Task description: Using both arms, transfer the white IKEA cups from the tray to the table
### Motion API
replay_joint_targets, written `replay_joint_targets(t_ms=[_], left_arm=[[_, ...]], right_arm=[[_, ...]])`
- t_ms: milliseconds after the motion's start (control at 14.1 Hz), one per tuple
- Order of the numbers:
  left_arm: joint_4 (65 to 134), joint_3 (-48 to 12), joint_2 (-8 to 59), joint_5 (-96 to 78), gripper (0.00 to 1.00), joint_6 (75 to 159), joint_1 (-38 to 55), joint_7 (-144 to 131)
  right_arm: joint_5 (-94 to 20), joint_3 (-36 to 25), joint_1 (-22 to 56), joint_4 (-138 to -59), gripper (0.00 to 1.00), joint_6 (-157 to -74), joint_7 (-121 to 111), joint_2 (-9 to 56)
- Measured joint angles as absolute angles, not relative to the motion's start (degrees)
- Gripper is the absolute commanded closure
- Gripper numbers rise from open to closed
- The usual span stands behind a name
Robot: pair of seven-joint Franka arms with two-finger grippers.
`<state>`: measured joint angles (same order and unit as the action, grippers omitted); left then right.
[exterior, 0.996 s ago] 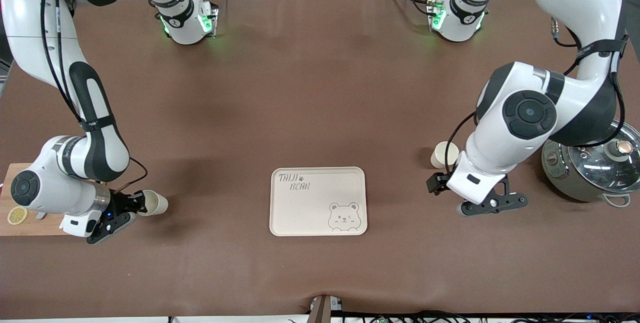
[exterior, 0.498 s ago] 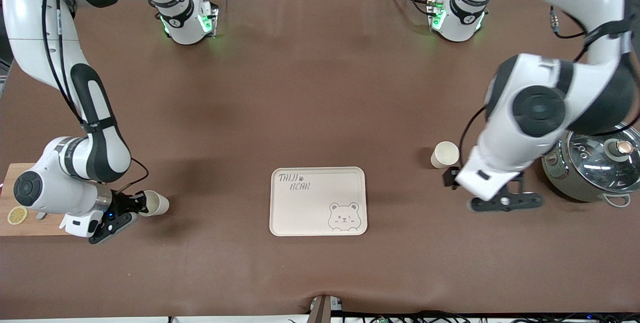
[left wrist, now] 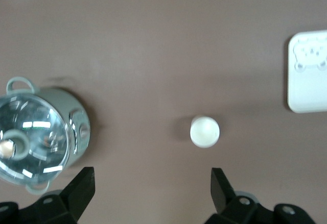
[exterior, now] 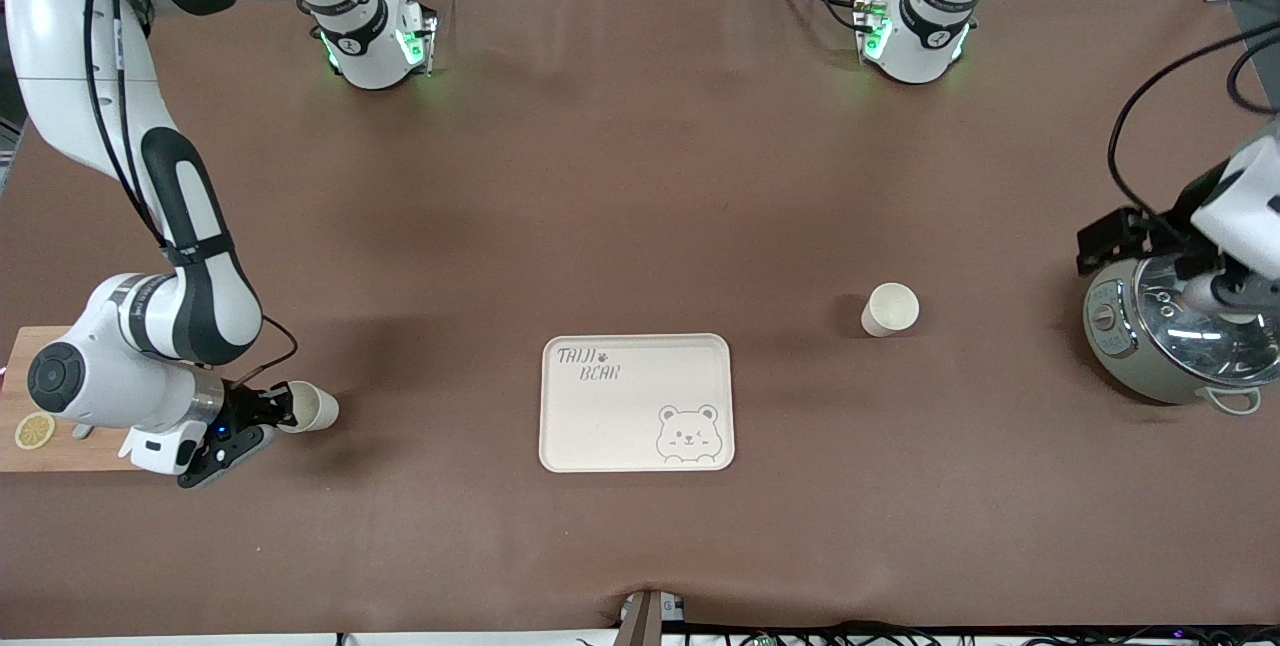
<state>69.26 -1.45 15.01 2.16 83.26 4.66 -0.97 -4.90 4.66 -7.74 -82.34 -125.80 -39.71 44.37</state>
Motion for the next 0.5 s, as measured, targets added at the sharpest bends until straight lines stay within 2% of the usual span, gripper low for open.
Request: replay_joint_targets(t_ms=[142, 213, 356, 427, 498], left_arm=[[69.47, -1.47, 14.17, 2.16, 0.00, 80.25, 5.37, -0.97], [69.60, -1.47, 13.86, 1.99, 0.00, 79.23, 5.47, -0.97], [69.80, -1.14, 12.99, 0.24, 0.00, 77.78, 5.44, -0.66], [69.99, -0.29, 12.40, -0.70, 0.00, 77.61, 5.53, 0.44], [70.21, 1.10, 11.80, -1.57, 0.00, 77.66, 5.68, 1.99]], right_arm=[[-4.92, 4.66, -7.74, -82.34, 1.00, -125.80, -39.72, 44.37], [-4.92, 4.67, -7.75, -82.34, 0.76, -125.80, -39.73, 44.37], [-5.11, 4.67, -7.75, -82.34, 0.44, -125.81, -39.73, 44.37], [-5.44, 4.67, -7.75, -82.34, 0.33, -125.84, -39.76, 44.37], [-5.60, 4.67, -7.75, -82.34, 0.15, -125.86, -39.77, 44.37]])
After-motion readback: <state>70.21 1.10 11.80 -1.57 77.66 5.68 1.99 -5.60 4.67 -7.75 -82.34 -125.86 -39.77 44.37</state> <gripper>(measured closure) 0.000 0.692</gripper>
